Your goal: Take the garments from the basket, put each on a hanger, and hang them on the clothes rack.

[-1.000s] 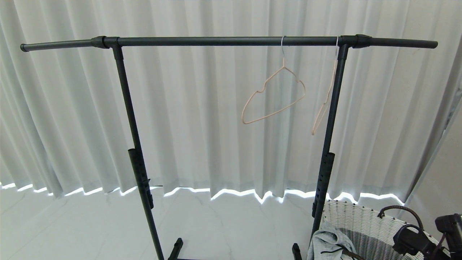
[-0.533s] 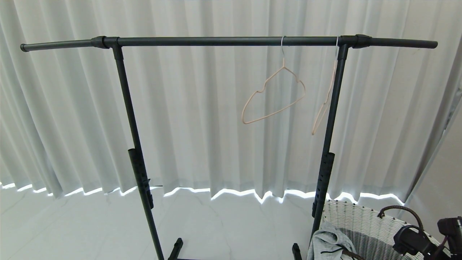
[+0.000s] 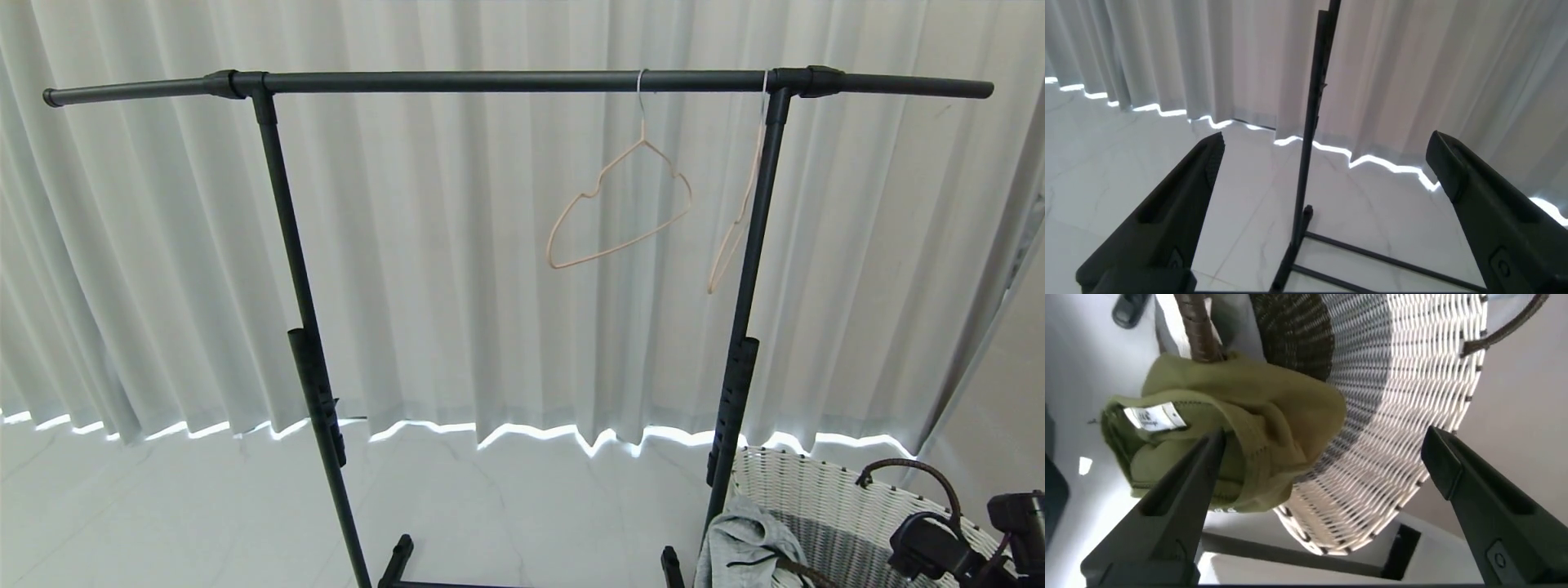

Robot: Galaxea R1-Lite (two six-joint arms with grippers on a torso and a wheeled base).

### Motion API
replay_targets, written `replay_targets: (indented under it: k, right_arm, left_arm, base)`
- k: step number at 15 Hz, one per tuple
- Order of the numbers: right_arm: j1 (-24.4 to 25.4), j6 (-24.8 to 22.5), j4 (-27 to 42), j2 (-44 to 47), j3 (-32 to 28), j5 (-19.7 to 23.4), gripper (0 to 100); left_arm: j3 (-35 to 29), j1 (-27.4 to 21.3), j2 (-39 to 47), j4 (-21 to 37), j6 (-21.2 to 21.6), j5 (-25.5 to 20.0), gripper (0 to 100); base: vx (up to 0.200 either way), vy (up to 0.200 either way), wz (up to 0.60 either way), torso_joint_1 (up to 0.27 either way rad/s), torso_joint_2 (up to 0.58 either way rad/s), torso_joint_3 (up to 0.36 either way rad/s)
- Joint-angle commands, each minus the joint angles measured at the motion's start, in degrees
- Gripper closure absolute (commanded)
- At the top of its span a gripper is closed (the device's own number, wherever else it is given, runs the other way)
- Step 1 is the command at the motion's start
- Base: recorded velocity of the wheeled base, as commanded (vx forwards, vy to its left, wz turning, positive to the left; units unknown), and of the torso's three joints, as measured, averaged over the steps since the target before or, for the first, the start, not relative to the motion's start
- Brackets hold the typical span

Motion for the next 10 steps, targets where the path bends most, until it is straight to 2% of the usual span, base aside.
replay_targets:
  k: [1,3,6,10]
  right_arm:
    - [-0.2,-1.3,0.0,-0.2,0.0,-0.9,0]
    - [-0.3,-2.6,-0.1,0.4,0.0,-5.1,0]
    - [-0.2,-2.5,-1.2,3.7,-0.2,-5.6,0]
    - [0.6,-2.7,-7.1,7.6,0.0,-5.6,0]
  left_arm:
    - [0.0,0.0,0.0,0.0,0.0,0.0,0]
    - [0.0,0.0,0.0,0.0,0.0,0.0,0]
    - [0.0,0.0,0.0,0.0,0.0,0.0,0]
    - [0.0,0.0,0.0,0.0,0.0,0.0,0]
  base:
    - [0.000,0.000,0.00,0.000,0.00,0.000]
    - [0.000,0.000,0.00,0.000,0.00,0.000]
    - [0.000,0.000,0.00,0.000,0.00,0.000]
    - [0.000,0.000,0.00,0.000,0.00,0.000]
